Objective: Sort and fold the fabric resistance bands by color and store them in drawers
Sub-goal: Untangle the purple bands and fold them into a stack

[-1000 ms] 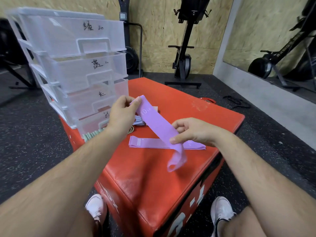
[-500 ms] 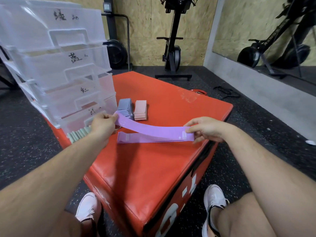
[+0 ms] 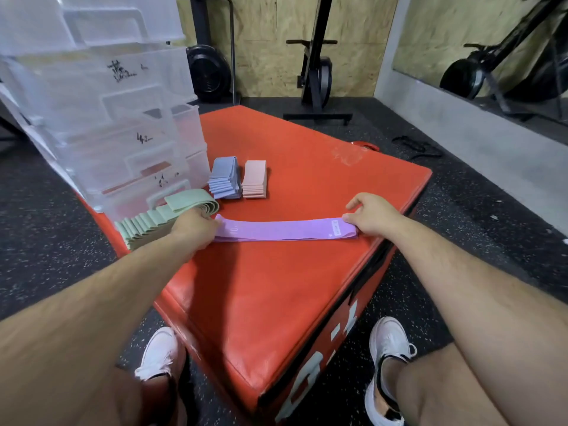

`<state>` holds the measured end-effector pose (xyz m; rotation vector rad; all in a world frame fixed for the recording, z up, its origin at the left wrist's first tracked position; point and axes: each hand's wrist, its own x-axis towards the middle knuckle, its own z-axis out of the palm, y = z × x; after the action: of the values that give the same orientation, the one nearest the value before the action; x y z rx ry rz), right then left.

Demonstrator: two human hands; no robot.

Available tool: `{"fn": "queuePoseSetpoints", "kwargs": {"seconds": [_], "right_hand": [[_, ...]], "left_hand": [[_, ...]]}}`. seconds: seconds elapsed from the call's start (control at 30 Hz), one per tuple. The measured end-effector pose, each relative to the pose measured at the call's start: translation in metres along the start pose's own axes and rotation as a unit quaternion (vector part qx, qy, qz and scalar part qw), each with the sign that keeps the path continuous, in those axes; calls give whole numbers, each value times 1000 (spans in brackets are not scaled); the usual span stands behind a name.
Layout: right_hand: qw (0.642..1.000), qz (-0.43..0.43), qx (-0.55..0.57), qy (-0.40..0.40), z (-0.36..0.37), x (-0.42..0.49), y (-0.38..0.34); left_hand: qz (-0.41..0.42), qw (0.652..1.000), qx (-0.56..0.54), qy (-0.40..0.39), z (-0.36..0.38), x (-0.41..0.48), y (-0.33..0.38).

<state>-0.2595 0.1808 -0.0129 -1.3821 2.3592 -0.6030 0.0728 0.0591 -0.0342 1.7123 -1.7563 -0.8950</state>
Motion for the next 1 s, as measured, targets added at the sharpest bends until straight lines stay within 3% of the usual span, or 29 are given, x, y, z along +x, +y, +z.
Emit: {"fn": "queuePoseSetpoints", "kwargs": {"seconds": [0.3,0.43,0.6,0.73,0.87,1.0], "right_hand": [[999,2,-25,37,11,4,5],[998,47,-47,3,2,-3,-1],[986,135,31,-93,-12,-15,-13],[982,147,49,-112,-12,-21,-14],[978,159,75,-112,-10,-23,-17],[972,168,121,-108,-9,-20,-13]], "left_hand": [[80,989,125,23,3,-5,-6],[122,977,171,44,6,-8,-3],[307,928,204,54,24,-22,12],[388,889,233,71,41,-31,32],[407,879,242,-56,59,-47,38],[356,884,270,-139,72,-56,37]]}}
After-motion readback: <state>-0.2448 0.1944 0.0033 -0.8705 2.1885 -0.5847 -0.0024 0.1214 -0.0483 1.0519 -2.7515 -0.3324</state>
